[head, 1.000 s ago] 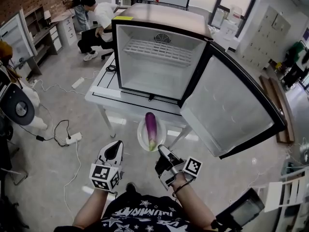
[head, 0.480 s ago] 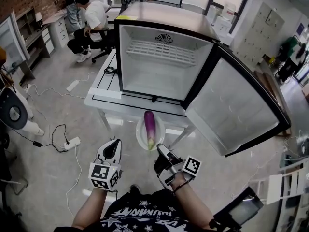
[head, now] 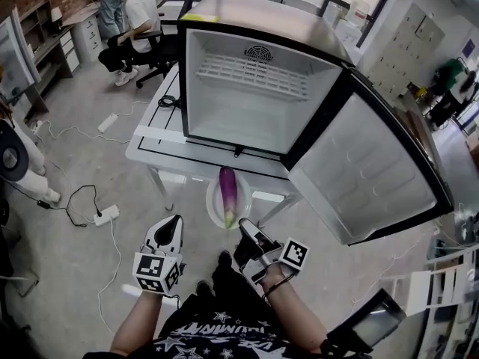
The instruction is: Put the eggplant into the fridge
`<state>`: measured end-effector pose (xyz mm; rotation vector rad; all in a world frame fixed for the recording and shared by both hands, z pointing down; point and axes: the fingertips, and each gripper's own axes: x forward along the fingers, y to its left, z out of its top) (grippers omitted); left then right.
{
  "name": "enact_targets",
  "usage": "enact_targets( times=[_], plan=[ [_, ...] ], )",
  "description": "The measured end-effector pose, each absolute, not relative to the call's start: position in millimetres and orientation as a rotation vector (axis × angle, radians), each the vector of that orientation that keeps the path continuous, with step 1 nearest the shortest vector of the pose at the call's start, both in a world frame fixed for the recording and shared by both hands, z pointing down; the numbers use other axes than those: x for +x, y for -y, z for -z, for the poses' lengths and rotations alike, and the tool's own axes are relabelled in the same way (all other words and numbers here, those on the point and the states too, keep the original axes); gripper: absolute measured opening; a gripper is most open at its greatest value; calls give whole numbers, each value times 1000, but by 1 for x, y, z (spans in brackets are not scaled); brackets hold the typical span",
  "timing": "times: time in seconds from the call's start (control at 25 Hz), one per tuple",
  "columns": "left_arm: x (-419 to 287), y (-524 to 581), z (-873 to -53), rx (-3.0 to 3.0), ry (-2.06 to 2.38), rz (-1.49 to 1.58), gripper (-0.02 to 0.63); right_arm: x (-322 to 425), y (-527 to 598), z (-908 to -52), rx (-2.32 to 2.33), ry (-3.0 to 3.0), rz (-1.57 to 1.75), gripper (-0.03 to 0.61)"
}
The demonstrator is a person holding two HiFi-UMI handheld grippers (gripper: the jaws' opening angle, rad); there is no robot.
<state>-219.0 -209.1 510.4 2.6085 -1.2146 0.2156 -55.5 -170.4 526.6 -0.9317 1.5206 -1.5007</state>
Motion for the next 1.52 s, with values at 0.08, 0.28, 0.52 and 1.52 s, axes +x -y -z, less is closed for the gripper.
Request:
enact_targets(
  times=[0.08,0.28,0.52,1.52],
  plan=[
    [-218,218,-518,2588,1222,-225,9,-56,179,-531,-918,-1525,1514,21],
    [-200,245,-508,2598,1239,-229,9,-47,213,-530,-894,-1551,1541,21],
    [-184,287,-507,2587,1250,-233,9,-36,251,-526,-865,-1572,1548,21],
    [-143,391,-488,2620,1319,-270,9,-6,371,-531,-789,-1579,1596,21]
  ],
)
